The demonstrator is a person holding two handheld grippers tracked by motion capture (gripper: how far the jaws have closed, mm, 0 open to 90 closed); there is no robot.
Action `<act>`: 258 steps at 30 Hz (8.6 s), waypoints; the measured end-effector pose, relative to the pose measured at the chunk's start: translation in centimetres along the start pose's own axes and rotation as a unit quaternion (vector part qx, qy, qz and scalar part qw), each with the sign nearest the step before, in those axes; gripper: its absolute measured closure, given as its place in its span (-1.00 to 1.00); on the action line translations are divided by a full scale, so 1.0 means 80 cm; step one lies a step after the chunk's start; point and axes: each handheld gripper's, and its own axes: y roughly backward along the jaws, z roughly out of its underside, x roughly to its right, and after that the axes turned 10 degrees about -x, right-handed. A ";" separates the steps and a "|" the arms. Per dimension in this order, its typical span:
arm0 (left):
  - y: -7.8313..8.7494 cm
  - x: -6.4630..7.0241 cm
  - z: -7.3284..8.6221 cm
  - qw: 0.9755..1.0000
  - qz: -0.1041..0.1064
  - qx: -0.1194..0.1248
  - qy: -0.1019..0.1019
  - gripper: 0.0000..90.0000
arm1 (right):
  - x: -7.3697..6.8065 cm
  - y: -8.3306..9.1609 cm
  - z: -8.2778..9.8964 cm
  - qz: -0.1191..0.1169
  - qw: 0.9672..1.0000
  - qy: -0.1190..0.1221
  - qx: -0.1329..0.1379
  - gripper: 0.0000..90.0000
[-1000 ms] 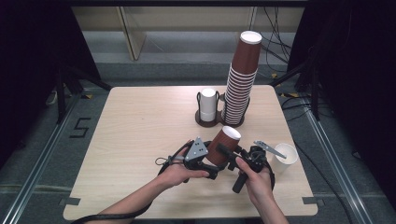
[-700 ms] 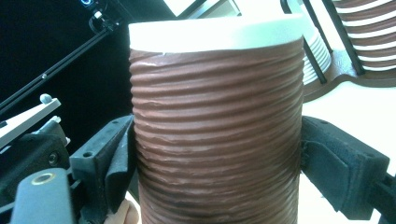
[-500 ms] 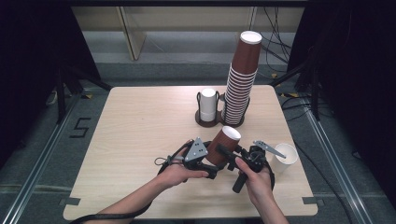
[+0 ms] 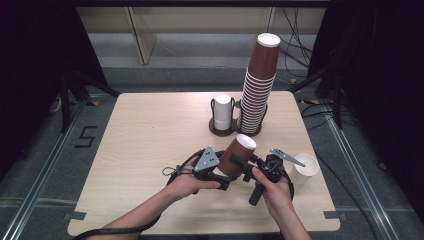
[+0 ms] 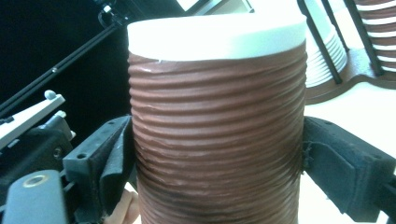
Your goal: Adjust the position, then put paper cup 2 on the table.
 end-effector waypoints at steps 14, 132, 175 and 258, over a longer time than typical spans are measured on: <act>0.007 -0.006 0.002 1.000 -0.001 -0.019 -0.010 -0.64 | -0.003 0.004 -0.008 -0.010 1.000 0.021 -0.013 -0.98; 0.055 -0.021 -0.023 0.913 0.056 -0.282 -0.290 -0.64 | -0.054 -0.036 -0.044 0.005 0.780 0.512 -0.359 -0.67; 0.061 -0.016 -0.020 0.924 0.076 -0.259 -0.269 -1.00 | -0.026 -0.032 -0.037 -0.068 0.768 0.523 -0.363 -0.50; 0.058 -0.037 -0.017 0.977 0.112 -0.149 -0.103 -1.00 | -0.005 -0.005 -0.013 -0.053 0.838 0.494 -0.224 -0.52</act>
